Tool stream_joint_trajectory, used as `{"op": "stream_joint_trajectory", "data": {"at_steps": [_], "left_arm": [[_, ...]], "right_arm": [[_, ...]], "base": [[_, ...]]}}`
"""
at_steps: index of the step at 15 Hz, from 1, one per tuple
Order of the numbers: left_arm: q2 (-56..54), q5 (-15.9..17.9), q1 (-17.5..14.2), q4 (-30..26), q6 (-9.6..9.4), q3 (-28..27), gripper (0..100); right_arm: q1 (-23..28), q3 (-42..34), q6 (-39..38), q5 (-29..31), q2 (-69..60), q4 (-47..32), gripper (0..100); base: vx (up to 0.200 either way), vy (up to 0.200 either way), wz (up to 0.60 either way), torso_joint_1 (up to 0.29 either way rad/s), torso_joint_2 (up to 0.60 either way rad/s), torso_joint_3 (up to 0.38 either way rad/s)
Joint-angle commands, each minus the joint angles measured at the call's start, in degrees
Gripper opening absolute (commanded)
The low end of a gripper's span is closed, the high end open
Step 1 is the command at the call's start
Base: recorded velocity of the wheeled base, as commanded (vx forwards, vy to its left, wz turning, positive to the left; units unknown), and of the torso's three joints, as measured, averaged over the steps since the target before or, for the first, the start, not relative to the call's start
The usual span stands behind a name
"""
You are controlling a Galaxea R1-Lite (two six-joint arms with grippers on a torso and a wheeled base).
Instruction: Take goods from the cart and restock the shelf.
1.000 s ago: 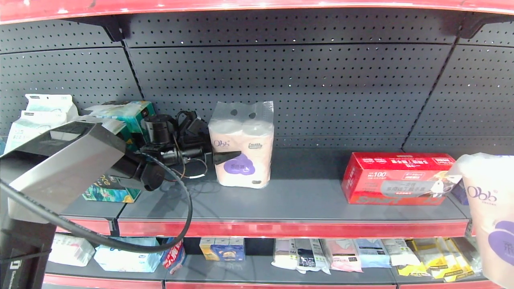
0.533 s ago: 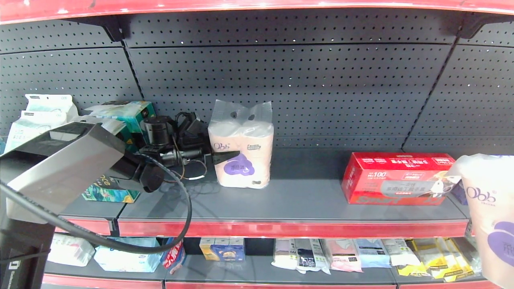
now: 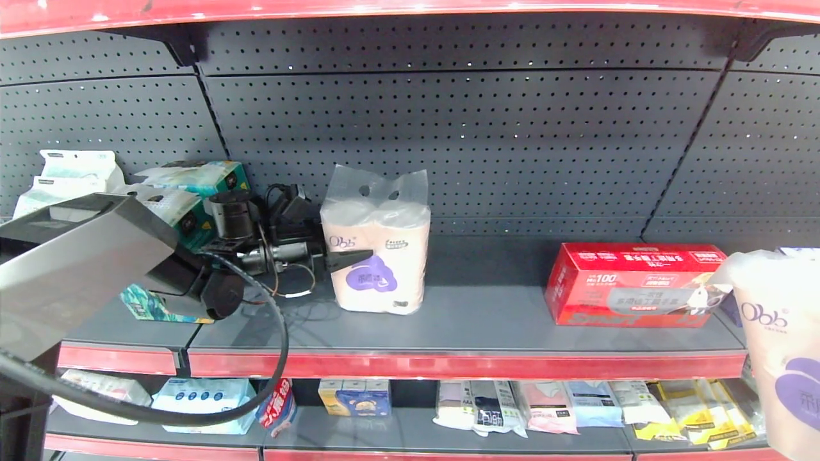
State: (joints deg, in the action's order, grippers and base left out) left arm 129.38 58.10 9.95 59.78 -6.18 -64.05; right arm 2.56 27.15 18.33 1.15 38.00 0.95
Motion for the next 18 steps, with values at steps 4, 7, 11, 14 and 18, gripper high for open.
{"op": "stream_joint_trajectory", "data": {"at_steps": [4, 7, 11, 14, 18], "left_arm": [[-5.4, 0.9, -0.9, 0.2, 0.29, 4.9, 0], [-6.7, 1.4, -0.9, 3.0, 0.47, 9.9, 0], [-6.4, 1.9, -0.7, 14.5, 6.88, 16.1, 0], [-6.2, 3.0, -0.8, 17.3, 7.59, 19.0, 0], [-3.9, 2.1, -0.9, 20.7, 7.59, 19.0, 0]], "right_arm": [[0.0, -0.3, 0.0, 0.0, 0.1, 0.0, 0], [0.0, -0.3, 0.0, 0.1, 0.1, 0.0, 0], [0.0, -0.3, 0.0, 0.1, 0.1, 0.0, 0], [0.0, -0.3, 0.0, 0.1, 0.1, 0.0, 0], [0.0, -0.3, 0.0, 0.1, -0.2, 0.0, 0]], "base": [[0.000, 0.000, 0.00, 0.000, 0.00, 0.000], [0.000, 0.000, 0.00, 0.000, 0.00, 0.000], [0.000, 0.000, 0.00, 0.000, 0.00, 0.000], [0.000, 0.000, 0.00, 0.000, 0.00, 0.000], [0.000, 0.000, 0.00, 0.000, 0.00, 0.000]]}}
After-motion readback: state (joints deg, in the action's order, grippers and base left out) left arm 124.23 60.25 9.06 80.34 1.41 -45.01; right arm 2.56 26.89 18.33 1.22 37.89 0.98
